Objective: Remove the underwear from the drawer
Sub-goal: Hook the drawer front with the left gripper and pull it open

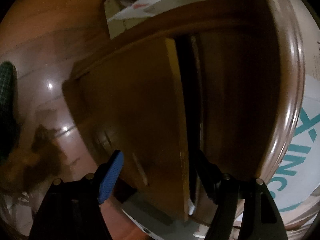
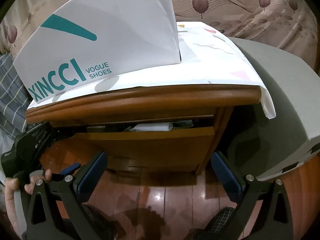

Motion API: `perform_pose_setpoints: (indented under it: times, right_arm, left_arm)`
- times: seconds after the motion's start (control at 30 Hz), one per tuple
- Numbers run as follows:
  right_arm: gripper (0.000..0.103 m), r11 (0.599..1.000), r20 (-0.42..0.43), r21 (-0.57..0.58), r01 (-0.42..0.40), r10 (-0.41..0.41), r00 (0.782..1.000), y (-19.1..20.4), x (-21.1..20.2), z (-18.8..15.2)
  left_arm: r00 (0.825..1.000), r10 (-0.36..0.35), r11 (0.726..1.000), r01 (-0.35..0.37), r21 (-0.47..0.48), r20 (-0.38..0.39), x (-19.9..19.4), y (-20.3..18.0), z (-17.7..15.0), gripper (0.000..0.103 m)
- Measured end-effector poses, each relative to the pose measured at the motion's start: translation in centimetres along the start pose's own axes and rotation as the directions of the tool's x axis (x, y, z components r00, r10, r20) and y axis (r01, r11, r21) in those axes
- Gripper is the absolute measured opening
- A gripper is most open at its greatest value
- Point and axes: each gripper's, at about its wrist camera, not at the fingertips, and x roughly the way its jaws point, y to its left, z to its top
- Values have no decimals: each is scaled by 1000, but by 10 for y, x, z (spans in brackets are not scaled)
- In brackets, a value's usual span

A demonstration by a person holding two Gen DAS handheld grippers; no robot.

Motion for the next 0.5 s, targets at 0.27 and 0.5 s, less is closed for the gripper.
perform_pose_setpoints:
  times: [0.27, 0.5]
  right_arm:
    - [103, 1000, -7, -5, -10, 10, 1000, 2, 0, 1]
    - [103, 1000, -14, 6, -10, 11, 1000, 0, 2, 1]
  left_arm:
    - [995, 17, 999, -13, -46, 93, -1, 16, -8, 93]
    - [993, -51, 993, 62, -98, 108, 0, 24, -9, 97]
